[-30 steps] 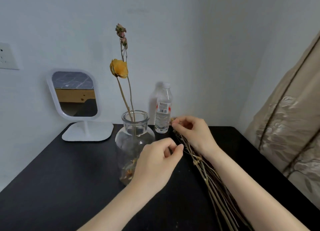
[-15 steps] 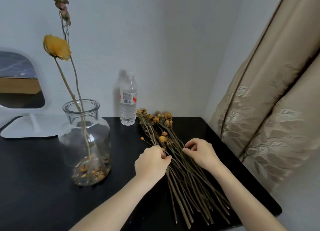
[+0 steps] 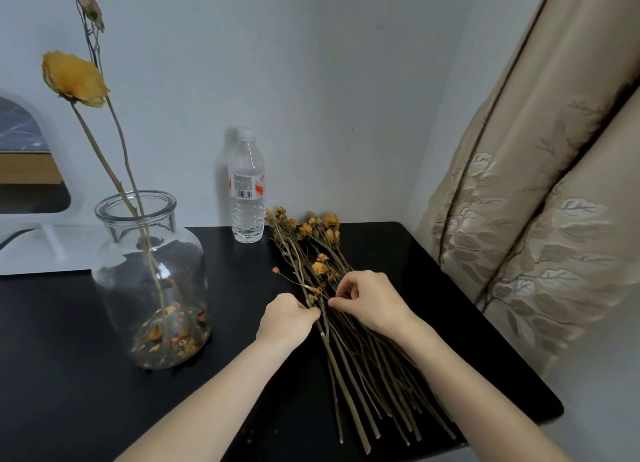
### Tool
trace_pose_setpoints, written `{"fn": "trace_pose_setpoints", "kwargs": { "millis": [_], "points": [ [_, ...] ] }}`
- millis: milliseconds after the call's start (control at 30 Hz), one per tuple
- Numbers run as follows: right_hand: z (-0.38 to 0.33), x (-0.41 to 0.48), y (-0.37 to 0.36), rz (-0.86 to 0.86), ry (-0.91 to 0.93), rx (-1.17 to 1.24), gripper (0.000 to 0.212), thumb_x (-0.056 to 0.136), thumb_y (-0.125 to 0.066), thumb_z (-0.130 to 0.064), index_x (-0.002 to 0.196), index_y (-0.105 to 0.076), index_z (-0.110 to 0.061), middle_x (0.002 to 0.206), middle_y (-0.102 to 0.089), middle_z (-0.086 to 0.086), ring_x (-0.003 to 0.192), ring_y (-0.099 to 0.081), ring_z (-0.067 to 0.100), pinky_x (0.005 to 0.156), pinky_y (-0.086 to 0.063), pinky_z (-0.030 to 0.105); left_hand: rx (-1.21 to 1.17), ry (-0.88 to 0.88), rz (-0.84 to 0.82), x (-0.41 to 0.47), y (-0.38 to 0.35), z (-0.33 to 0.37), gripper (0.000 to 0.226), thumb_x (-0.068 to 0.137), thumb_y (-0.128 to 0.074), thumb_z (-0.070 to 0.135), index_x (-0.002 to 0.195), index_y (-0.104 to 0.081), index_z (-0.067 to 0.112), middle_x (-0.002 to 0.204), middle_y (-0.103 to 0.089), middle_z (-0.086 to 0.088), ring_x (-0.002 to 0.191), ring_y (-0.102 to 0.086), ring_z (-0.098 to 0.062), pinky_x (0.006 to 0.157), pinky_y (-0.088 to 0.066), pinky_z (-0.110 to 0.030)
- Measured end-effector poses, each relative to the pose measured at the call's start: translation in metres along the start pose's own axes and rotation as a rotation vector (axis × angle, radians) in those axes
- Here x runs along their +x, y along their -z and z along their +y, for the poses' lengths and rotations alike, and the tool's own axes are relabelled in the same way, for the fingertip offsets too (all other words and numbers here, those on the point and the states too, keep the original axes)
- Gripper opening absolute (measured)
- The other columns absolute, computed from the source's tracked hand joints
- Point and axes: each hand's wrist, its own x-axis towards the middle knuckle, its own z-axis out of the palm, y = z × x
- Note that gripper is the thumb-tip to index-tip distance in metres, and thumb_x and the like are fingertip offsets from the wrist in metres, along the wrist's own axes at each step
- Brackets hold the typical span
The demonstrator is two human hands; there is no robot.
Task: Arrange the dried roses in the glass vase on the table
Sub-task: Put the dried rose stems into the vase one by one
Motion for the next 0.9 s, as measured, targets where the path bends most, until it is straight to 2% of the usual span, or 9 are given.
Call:
{"fn": "trace_pose_setpoints", "kwargs": {
  "millis": [100, 200, 300, 467, 633, 800, 900],
  "points": [
    [-0.002, 0.004, -0.004, -0.04, -0.003, -0.078, 0.017, 0.083, -0.067, -0.033, 0.093, -0.067, -0.02, 0.069, -0.05, -0.014, 0.062, -0.049, 0.002, 0.06, -0.043, 0.02, -0.073, 0.014, -0.018, 0.003, -0.002, -0.002, 0.04, 0.084, -0.059, 0.019, 0.051, -0.037, 0.014, 0.042, -0.026, 0.003, 0.037, -0.024, -0.015, 0.047, -0.025, -0.024],
    [-0.004, 0.007, -0.005, -0.049, -0.016, -0.093, 0.014, 0.085, -0.066, -0.03, 0.092, -0.068, -0.018, 0.071, -0.053, -0.012, 0.067, -0.053, 0.005, 0.066, -0.048, 0.024, -0.14, 0.033, -0.042, 0.003, -0.003, -0.002, 0.022, 0.088, -0.057, 0.02, 0.069, -0.05, 0.01, 0.047, -0.029, 0.001, 0.04, -0.027, -0.014, 0.044, -0.026, -0.023],
    [-0.006, 0.008, -0.004, -0.052, -0.022, -0.085, 0.01, 0.086, -0.064, -0.026, 0.09, -0.068, -0.017, 0.078, -0.059, -0.007, 0.074, -0.059, 0.009, 0.072, -0.054, 0.027, -0.278, 0.081, -0.057, 0.002, -0.004, -0.001, 0.014, 0.091, -0.052, 0.018, 0.081, -0.051, 0.009, 0.052, -0.034, -0.001, 0.043, -0.031, -0.013, 0.041, -0.029, -0.021],
    [-0.008, 0.008, 0.0, -0.022, -0.024, 0.019, 0.005, 0.085, -0.064, -0.023, 0.084, -0.066, -0.019, 0.072, -0.059, -0.009, 0.066, -0.057, 0.005, 0.062, -0.049, 0.02, -0.419, 0.11, -0.047, 0.0, -0.003, 0.001, 0.01, 0.093, -0.049, 0.015, 0.087, -0.046, 0.009, 0.057, -0.038, -0.002, 0.046, -0.032, -0.012, 0.038, -0.028, -0.019],
    [-0.007, 0.007, 0.012, 0.016, -0.039, 0.176, 0.008, 0.086, -0.064, -0.025, 0.088, -0.068, -0.018, 0.076, -0.063, -0.008, 0.071, -0.059, 0.004, 0.059, -0.042, 0.011, -0.389, 0.058, -0.003, -0.004, 0.003, -0.001, 0.014, 0.093, -0.05, 0.018, 0.082, -0.047, 0.008, 0.055, -0.041, -0.001, 0.047, -0.035, -0.013, 0.041, -0.032, -0.02],
    [-0.004, 0.005, 0.02, 0.028, -0.071, 0.27, 0.01, 0.085, -0.065, -0.026, 0.085, -0.068, -0.017, 0.077, -0.063, -0.005, 0.073, -0.058, 0.005, 0.063, -0.044, 0.015, -0.272, -0.067, 0.07, -0.006, 0.009, -0.002, 0.022, 0.091, -0.051, 0.016, 0.07, -0.046, 0.013, 0.059, -0.042, 0.0, 0.052, -0.039, -0.013, 0.05, -0.032, -0.025],
    [-0.002, 0.002, 0.023, 0.002, -0.093, 0.332, 0.013, 0.085, -0.066, -0.027, 0.087, -0.07, -0.015, 0.078, -0.066, -0.001, 0.075, -0.061, 0.009, 0.07, -0.049, 0.021, -0.165, -0.123, 0.102, -0.009, 0.013, -0.002, 0.019, 0.091, -0.051, 0.019, 0.073, -0.049, 0.015, 0.06, -0.046, 0.0, 0.051, -0.041, -0.013, 0.053, -0.036, -0.026]
  ]
}}
